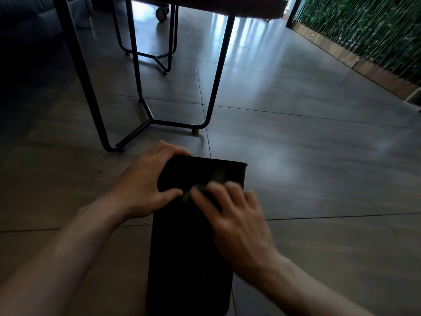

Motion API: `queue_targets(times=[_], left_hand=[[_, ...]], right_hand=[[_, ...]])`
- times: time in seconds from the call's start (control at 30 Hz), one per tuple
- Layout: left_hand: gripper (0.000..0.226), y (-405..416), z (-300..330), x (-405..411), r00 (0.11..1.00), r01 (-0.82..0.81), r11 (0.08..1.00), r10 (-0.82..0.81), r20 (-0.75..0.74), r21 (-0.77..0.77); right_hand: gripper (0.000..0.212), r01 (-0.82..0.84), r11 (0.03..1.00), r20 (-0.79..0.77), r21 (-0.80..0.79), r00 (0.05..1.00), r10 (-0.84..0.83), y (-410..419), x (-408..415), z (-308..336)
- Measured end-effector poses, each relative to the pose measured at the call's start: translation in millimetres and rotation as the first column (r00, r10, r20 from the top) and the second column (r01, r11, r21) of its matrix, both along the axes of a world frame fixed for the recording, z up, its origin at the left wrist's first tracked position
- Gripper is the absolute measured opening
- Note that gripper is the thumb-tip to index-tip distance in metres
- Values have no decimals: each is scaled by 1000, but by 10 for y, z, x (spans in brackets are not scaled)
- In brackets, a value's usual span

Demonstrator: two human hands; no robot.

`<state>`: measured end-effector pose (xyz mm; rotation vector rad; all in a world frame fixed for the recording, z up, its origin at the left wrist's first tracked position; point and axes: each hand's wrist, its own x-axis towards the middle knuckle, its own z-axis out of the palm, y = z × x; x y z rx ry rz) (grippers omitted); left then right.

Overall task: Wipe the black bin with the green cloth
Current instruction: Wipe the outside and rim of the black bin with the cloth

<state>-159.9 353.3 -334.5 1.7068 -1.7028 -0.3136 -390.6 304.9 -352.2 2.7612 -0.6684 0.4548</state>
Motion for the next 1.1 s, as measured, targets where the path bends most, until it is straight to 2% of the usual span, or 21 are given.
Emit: queue_targets(times=[0.13, 0.2, 0.23, 0.33, 0.43, 0.53, 0.63, 0.77, 0.83, 0.87, 0.97, 1.1], left_hand=[[73, 9, -3, 11, 1000, -25, 1000, 25, 1, 4], [73, 16, 2, 6, 1000, -15, 1000, 15, -9, 21], [73, 14, 8, -3, 1000, -6, 1000, 7, -13, 26], [72, 6, 31, -20, 1000, -10, 1000, 10, -13, 17], [72, -3, 42, -41, 1000, 0, 1000, 0, -8, 21], [71, -2, 48, -59, 1000, 3, 1000, -3, -4, 20], [71, 2, 47, -39, 1000, 6, 1000, -5, -14, 23], [72, 2, 40, -3, 1000, -19, 999, 20, -19, 30], [72, 10, 34, -8, 999, -7, 999, 8, -31, 39], [72, 11, 31, -11, 999, 0, 999, 1, -34, 36], [71, -5, 30, -29, 999, 5, 1000, -4, -35, 27], [71, -19, 32, -29, 999, 9, 1000, -8, -38, 29]], right_hand=[[39, -310, 947, -184, -79, 939, 292, 453, -378, -605], [42, -389, 916, -316, -100, 885, 341, 536, -528, -719], [40, -403, 907, -318, -121, 881, 349, 520, -560, -711], [38, -305, 946, -86, -113, 951, 297, 305, -436, -492], [51, -68, 998, 91, -2, 994, 68, -24, -151, -112], [64, 108, 988, 168, 113, 978, -127, -228, 23, 129], [55, 81, 995, 128, 61, 988, -89, -99, 45, 26], [35, -247, 965, -70, -85, 968, 242, 391, -278, -549], [38, -321, 941, -181, -104, 937, 300, 539, -447, -702], [40, -339, 934, -189, -114, 930, 314, 545, -483, -722], [35, -277, 955, -16, -110, 961, 277, 328, -376, -526], [51, 41, 999, 208, 30, 977, -46, -236, -45, 15]])
